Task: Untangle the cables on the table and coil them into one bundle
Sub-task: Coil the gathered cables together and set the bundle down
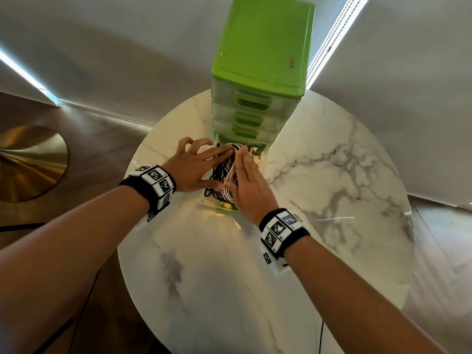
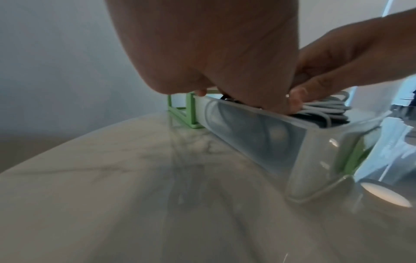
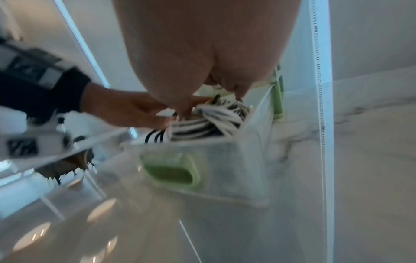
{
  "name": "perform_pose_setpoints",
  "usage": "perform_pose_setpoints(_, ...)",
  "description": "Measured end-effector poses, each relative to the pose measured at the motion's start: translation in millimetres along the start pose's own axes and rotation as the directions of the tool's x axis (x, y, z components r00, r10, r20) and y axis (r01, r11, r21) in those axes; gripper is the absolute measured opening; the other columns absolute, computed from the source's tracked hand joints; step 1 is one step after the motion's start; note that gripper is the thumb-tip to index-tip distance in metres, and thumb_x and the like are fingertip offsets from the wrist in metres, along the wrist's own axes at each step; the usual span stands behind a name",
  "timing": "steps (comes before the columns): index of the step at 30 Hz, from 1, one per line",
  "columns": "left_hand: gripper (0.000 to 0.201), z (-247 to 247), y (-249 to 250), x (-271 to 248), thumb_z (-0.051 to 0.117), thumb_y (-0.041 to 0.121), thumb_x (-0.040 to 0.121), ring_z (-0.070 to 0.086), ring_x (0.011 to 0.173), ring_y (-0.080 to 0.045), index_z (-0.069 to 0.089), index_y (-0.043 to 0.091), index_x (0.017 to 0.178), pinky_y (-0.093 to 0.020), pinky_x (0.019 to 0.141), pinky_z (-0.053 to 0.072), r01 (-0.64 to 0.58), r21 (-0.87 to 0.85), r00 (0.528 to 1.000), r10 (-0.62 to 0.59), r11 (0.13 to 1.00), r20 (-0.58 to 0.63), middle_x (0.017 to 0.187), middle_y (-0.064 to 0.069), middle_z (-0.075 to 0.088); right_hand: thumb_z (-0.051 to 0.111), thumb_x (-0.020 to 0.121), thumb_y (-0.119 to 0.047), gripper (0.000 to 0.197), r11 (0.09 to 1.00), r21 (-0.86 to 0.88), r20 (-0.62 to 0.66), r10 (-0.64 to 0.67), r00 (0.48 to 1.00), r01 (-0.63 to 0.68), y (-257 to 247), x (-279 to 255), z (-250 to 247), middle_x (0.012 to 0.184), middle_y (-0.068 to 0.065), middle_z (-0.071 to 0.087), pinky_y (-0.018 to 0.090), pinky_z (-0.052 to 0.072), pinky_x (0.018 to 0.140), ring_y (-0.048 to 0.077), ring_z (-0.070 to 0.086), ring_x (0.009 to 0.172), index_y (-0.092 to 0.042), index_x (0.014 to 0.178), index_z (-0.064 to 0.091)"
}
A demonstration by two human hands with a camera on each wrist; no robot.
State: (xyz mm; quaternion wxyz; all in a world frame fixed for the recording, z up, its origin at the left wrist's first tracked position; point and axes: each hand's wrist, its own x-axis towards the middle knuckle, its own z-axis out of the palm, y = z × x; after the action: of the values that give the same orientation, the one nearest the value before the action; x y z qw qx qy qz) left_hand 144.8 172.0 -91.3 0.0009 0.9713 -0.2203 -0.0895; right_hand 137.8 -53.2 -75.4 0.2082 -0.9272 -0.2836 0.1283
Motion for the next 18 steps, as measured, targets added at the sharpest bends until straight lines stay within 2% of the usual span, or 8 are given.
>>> perform_pose_setpoints(3, 0.089, -1, 5, 7, 0.028, 0.081, 0.091, 0.022, 0.145, -0.028, 0.004, 0.035, 0.163, -0.056, 0.111, 0.021, 0.007, 0.023, 0.996, -0.009, 1.000, 0.087, 0.170, 0.019, -0.005, 0.021, 0.108, -0.039, 0.066, 0.990, -0.105, 0.018, -0.094, 0.995, 0.096, 0, -8, 16, 0.167, 0.023, 0.005, 0.042, 0.011, 0.128, 0.032, 0.002, 0.156, 0.005, 0.157, 0.013)
perform_pose_setpoints(4, 0.088, -4, 6, 10, 0.030, 0.079, 0.092, 0.019, 0.146, -0.027, 0.000, 0.036, 0.163, -0.055, 0.113, 0.018, 0.018, -0.023, 0.990, -0.014, 1.000, 0.139, 0.168, 0.022, -0.011, 0.016, 0.108, -0.042, 0.068, 0.988, -0.123, 0.041, -0.092, 0.995, 0.096, 2, -9, 20, 0.167, 0.022, 0.004, 0.041, 0.008, 0.128, 0.031, 0.001, 0.156, 0.004, 0.158, 0.012)
perform_pose_setpoints(6, 0.080, -10, 4, 14, 0.035, 0.072, 0.096, 0.015, 0.146, -0.023, 0.001, 0.041, 0.162, -0.050, 0.118, 0.012, 0.081, -0.260, 0.973, -0.020, 0.962, 0.229, 0.164, 0.031, -0.014, 0.012, 0.106, -0.043, 0.069, 0.986, -0.137, 0.058, -0.083, 0.995, 0.091, 6, -5, 24, 0.167, 0.021, 0.004, 0.041, 0.009, 0.128, 0.031, 0.001, 0.156, 0.002, 0.158, 0.012)
perform_pose_setpoints(9, 0.058, -8, -8, 12, 0.040, 0.052, 0.105, 0.020, 0.142, -0.018, 0.020, 0.044, 0.159, -0.037, 0.119, 0.009, 0.121, -0.579, 0.985, -0.024, 0.807, 0.173, 0.163, 0.031, 0.008, 0.013, 0.106, -0.043, 0.068, 0.990, -0.125, 0.062, -0.050, 0.997, 0.057, 7, 0, 22, 0.168, 0.018, 0.003, 0.038, 0.007, 0.128, 0.029, 0.001, 0.156, -0.002, 0.159, 0.011)
perform_pose_setpoints(12, 0.050, -1, -9, 12, 0.054, 0.037, 0.104, 0.038, 0.132, -0.017, 0.044, 0.031, 0.153, -0.027, 0.113, 0.024, 0.044, -0.669, 0.995, -0.090, 0.742, -0.034, 0.160, 0.008, 0.038, 0.026, 0.109, -0.037, 0.063, 0.995, -0.093, 0.047, -0.026, 0.999, 0.031, 5, -1, 25, 0.168, 0.016, 0.000, 0.039, 0.007, 0.128, 0.028, 0.000, 0.156, -0.003, 0.160, 0.010)
perform_pose_setpoints(15, 0.045, -7, -2, 24, 0.081, 0.032, 0.086, 0.053, 0.093, -0.012, 0.064, 0.024, 0.127, -0.018, 0.085, 0.045, 0.172, -0.767, 0.931, -0.357, 0.618, -0.078, 0.122, 0.001, 0.050, 0.016, 0.107, -0.045, 0.069, 0.989, -0.141, 0.030, -0.043, 0.999, 0.047, 3, -4, 27, 0.168, 0.016, -0.005, 0.044, 0.010, 0.127, 0.029, -0.004, 0.156, -0.003, 0.160, 0.006)
perform_pose_setpoints(16, 0.039, -10, 0, 28, 0.085, 0.029, 0.081, 0.053, 0.081, -0.010, 0.066, 0.021, 0.114, -0.020, 0.078, 0.048, 0.197, -0.783, 0.911, -0.405, 0.589, -0.075, 0.110, 0.002, 0.053, 0.013, 0.105, -0.054, 0.075, 0.985, -0.162, 0.055, -0.046, 0.997, 0.054, 3, -5, 26, 0.168, 0.016, -0.010, 0.043, 0.007, 0.128, 0.029, -0.008, 0.156, -0.005, 0.160, 0.001)
perform_pose_setpoints(18, 0.026, -11, 2, 32, 0.087, 0.022, 0.079, 0.054, 0.072, -0.007, 0.068, 0.014, 0.094, -0.030, 0.074, 0.052, 0.144, -0.762, 0.916, -0.376, 0.631, -0.139, 0.091, 0.004, 0.060, 0.017, 0.096, -0.074, 0.095, 0.975, -0.204, 0.121, -0.065, 0.991, 0.089, 4, -9, 23, 0.167, 0.017, -0.017, 0.042, -0.003, 0.127, 0.030, -0.015, 0.155, -0.009, 0.160, -0.008)
